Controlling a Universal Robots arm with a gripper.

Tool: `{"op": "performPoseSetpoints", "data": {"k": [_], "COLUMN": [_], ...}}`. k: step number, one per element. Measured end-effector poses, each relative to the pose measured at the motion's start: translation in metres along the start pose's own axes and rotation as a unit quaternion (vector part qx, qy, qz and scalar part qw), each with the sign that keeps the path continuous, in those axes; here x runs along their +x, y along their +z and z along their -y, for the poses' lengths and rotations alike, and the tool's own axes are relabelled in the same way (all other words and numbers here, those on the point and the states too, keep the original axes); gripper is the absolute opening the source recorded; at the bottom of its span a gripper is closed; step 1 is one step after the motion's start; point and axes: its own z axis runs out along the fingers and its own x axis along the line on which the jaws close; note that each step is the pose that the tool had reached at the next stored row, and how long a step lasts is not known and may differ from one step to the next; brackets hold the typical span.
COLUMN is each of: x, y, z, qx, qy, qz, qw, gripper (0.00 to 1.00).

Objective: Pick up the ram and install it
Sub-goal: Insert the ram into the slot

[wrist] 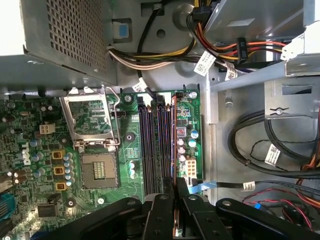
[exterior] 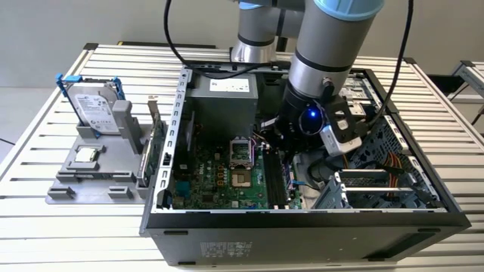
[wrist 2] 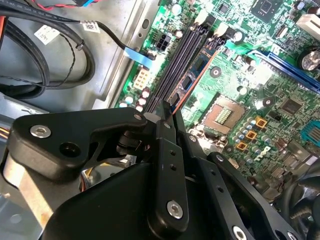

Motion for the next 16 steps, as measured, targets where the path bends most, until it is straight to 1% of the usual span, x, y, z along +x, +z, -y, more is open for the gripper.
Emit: {"op": "performPoseSetpoints", "data": {"k": [16], "x": [0.0], "y": [0.0053], "z": [-0.0002], "qx": [0.0], "qy": [0.0], "qz": [0.0], "qw": [1.0], "gripper": [0.0]}}
